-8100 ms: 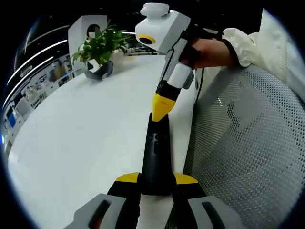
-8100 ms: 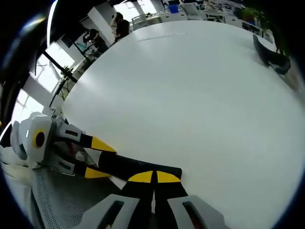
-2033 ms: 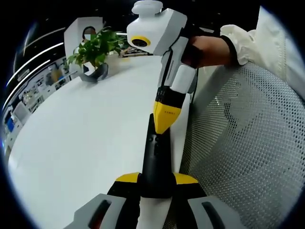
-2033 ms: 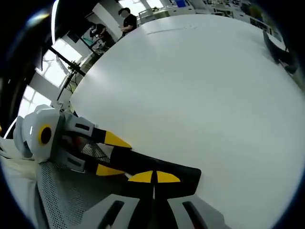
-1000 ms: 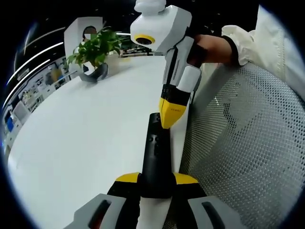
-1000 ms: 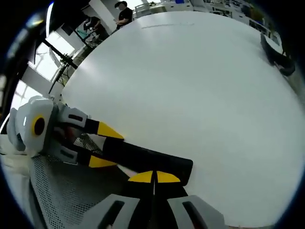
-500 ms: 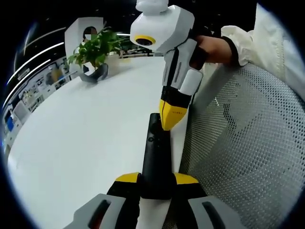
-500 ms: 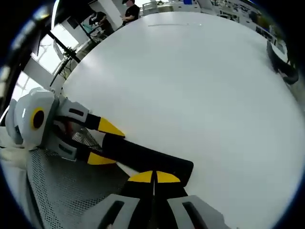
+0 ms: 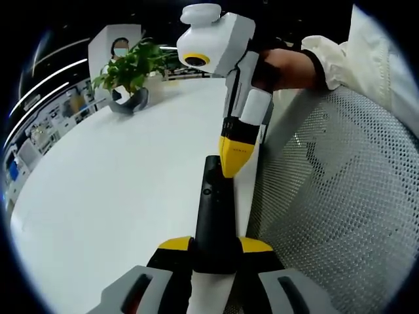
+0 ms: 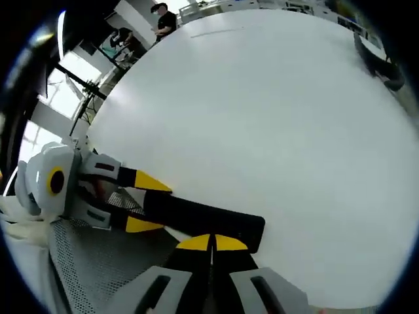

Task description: Press the specified remote control buttons in sequence, fully releasing each button before pressing the next.

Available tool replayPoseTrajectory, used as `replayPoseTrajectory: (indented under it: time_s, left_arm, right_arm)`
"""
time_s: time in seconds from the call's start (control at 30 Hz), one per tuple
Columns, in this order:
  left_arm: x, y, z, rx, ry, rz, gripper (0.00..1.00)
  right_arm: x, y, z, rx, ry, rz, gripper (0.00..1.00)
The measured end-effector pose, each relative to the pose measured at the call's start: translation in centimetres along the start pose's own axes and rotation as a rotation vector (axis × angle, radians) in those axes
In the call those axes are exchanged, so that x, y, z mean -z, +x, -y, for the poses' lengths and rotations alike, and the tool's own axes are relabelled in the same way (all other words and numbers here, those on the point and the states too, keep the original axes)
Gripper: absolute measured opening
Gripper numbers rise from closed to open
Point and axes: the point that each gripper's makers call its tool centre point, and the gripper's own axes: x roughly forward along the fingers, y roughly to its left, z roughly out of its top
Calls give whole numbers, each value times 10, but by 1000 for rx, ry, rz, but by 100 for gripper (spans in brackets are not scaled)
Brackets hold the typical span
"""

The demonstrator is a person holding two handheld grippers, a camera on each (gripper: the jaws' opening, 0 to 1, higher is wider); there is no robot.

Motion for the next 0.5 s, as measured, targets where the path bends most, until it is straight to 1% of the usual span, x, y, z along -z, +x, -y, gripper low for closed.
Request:
replayPoseTrajectory:
  time_s: [0.07, 0.13, 0.23, 0.37, 0.4, 0.43, 0.47, 0.5]
  left_arm:
    - [0, 0, 0, 0, 0, 0, 25]
    - [0, 0, 0, 0, -1, 0, 25]
    - [0, 0, 0, 1, -1, 0, 25]
    - [0, 0, 0, 0, 0, 1, 25]
    - [0, 0, 0, 1, 0, 1, 25]
    - [0, 0, 0, 2, 2, 2, 25]
    - [0, 0, 0, 3, 4, 3, 25]
    - [0, 0, 0, 4, 5, 4, 25]
  right_arm:
    - [-3, -2, 0, -3, -2, 19, 0]
    - [-8, -3, 1, -5, 1, 53, 0]
    - [-12, -2, 4, 9, -8, 73, 0]
    - [-15, 2, -2, 6, -52, 83, 0]
    - [-14, 4, -1, 10, -62, 77, 0]
    - [-10, 6, 2, 23, -71, 55, 0]
    - [-14, 4, 0, 13, -77, 78, 0]
    - [-13, 3, 0, 13, -75, 69, 0]
